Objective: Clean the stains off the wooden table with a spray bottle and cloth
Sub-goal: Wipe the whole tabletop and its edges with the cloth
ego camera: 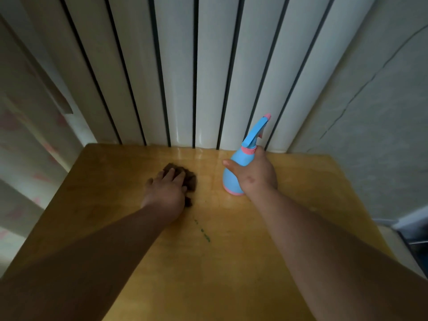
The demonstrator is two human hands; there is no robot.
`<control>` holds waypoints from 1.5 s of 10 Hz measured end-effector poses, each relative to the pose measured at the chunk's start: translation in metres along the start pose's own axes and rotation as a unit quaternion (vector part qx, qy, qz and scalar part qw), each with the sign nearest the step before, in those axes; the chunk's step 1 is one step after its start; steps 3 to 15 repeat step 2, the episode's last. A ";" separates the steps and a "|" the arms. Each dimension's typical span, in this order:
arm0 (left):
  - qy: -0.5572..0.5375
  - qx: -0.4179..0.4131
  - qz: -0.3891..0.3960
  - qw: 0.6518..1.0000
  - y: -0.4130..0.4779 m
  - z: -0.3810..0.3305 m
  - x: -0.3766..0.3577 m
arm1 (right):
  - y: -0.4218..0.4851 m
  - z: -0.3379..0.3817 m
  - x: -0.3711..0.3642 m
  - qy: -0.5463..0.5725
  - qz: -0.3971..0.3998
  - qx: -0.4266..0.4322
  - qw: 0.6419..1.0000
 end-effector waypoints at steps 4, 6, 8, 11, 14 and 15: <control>-0.135 -0.020 -0.070 0.988 -0.013 -0.028 0.041 | -0.014 -0.021 0.002 0.034 0.055 -0.038 0.997; -0.135 -0.020 -0.070 0.988 -0.013 -0.028 0.041 | -0.014 -0.021 0.002 0.034 0.055 -0.038 0.997; -0.135 -0.020 -0.070 0.988 -0.013 -0.028 0.041 | -0.014 -0.021 0.002 0.034 0.055 -0.038 0.997; -0.135 -0.020 -0.070 0.988 -0.013 -0.028 0.041 | -0.014 -0.021 0.002 0.034 0.055 -0.038 0.997; -0.135 -0.020 -0.070 0.988 -0.013 -0.028 0.041 | -0.014 -0.021 0.002 0.034 0.055 -0.038 0.997; -0.135 -0.020 -0.070 0.988 -0.013 -0.028 0.041 | -0.014 -0.021 0.002 0.034 0.055 -0.038 0.997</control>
Point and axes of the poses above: each hand's wrist, its own y-axis towards the middle knuckle, its own x-axis out of the back of the hand, z = x × y, the point moved 7 cm from there along y, towards the middle knuckle, and after that the axes turned 12 degrees about -y, right-handed, at the moved point
